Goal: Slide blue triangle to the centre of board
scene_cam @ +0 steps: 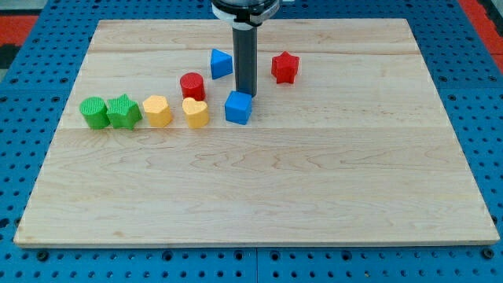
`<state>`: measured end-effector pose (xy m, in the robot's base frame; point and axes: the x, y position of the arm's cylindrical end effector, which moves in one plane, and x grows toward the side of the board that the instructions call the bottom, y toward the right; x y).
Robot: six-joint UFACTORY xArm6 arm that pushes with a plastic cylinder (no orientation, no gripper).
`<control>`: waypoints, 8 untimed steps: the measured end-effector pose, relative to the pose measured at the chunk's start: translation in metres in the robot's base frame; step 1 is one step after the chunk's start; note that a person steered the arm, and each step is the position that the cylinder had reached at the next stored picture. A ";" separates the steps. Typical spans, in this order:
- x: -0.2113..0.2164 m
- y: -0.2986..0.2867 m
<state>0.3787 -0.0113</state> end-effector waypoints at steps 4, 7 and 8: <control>0.000 -0.027; -0.015 -0.101; -0.035 -0.125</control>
<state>0.3434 -0.1363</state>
